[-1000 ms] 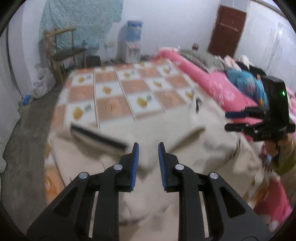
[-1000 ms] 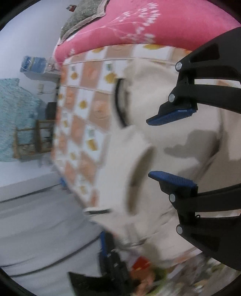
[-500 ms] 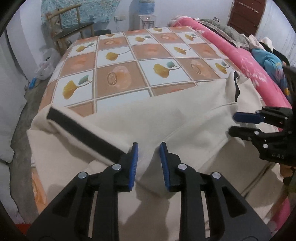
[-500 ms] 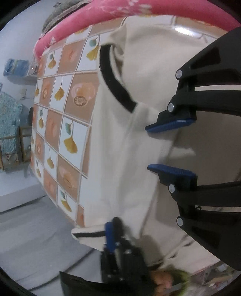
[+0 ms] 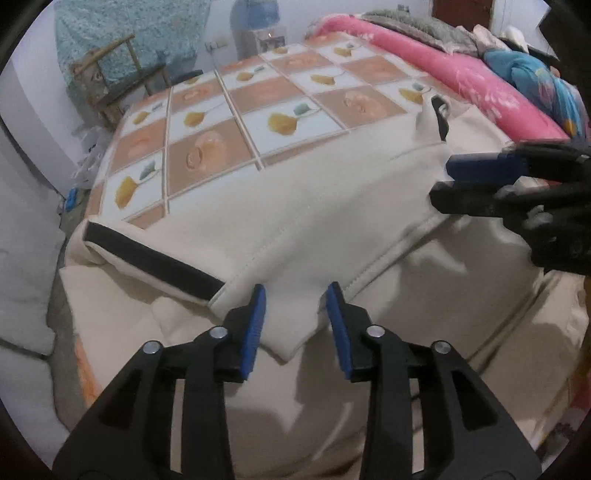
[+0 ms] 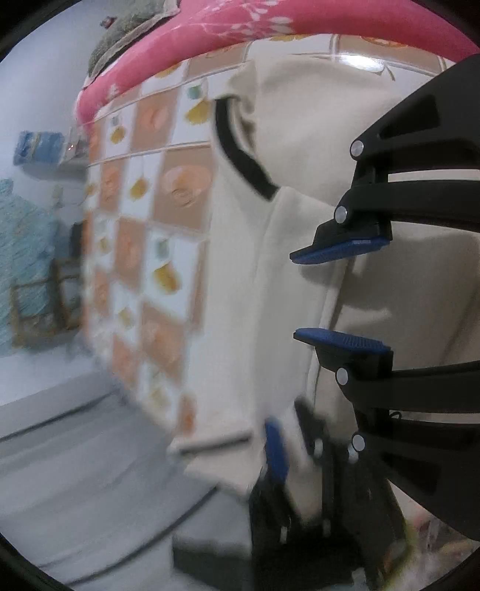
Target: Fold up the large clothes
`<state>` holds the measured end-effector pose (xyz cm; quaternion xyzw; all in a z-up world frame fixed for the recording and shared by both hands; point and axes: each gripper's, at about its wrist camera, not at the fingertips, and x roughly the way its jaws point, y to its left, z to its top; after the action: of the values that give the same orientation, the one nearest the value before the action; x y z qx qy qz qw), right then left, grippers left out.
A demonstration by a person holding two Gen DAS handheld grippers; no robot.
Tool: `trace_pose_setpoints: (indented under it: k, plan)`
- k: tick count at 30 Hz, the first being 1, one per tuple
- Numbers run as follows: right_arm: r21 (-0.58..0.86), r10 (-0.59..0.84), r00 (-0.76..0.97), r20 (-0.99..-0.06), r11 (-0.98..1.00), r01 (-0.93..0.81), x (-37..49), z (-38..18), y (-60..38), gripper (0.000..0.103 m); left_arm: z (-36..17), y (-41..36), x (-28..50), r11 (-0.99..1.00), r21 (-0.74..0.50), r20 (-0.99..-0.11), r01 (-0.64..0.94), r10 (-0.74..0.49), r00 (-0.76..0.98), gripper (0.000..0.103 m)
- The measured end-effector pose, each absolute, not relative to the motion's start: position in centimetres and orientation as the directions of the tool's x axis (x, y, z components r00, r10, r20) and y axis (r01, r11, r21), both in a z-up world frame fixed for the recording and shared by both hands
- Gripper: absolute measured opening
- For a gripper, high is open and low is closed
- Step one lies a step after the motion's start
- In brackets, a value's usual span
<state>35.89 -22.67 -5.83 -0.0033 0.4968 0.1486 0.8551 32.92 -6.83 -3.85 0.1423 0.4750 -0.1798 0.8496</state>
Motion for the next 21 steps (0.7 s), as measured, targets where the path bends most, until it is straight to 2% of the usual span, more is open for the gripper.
trace_pose_setpoints:
  k: [1, 4, 7, 9, 13, 16, 18, 21]
  plan:
    - [0.146, 0.235, 0.432, -0.871, 0.962, -0.230, 36.3, -6.9, -22.8, 0.036, -3.8, -6.5, 32.9, 0.899, 0.057, -0.861, 0.434, -0.176, 0.477, 0.036]
    - [0.202, 0.263, 0.444, -0.856, 0.963, -0.181, 35.1, -5.7, -23.6, 0.035, -2.4, -4.6, 32.1, 0.922, -0.019, -0.853, 0.387, -0.216, 0.475, 0.039]
    - [0.250, 0.305, 0.493, -0.815, 0.952, -0.175, 32.0, -3.5, -24.1, 0.039, -0.5, -3.5, 30.0, 0.930, -0.004, -0.828, 0.368, -0.209, 0.520, 0.044]
    - [0.267, 0.315, 0.533, -0.785, 0.949, -0.167, 29.4, -2.5, -24.4, 0.055, 0.7, -2.7, 28.1, 0.935, 0.001, -0.811, 0.355, -0.207, 0.547, 0.054]
    - [0.308, 0.338, 0.569, -0.750, 0.939, -0.152, 24.6, -2.3, -24.8, 0.067, 1.9, -1.3, 24.5, 0.946, -0.012, -0.785, 0.324, -0.209, 0.582, 0.066]
    - [0.335, 0.358, 0.563, -0.745, 0.931, -0.147, 21.9, -3.4, -24.5, 0.069, 1.9, -0.3, 21.8, 0.954, -0.026, -0.777, 0.298, -0.207, 0.595, 0.069]
    - [0.334, 0.363, 0.555, -0.748, 0.929, -0.158, 20.1, -4.2, -24.1, 0.070, 1.8, 0.5, 19.9, 0.962, -0.036, -0.765, 0.272, -0.201, 0.612, 0.074]
    - [0.314, 0.369, 0.555, -0.746, 0.929, -0.195, 17.9, -5.1, -23.3, 0.070, 1.6, 1.2, 17.9, 0.967, -0.055, -0.740, 0.247, -0.206, 0.640, 0.075]
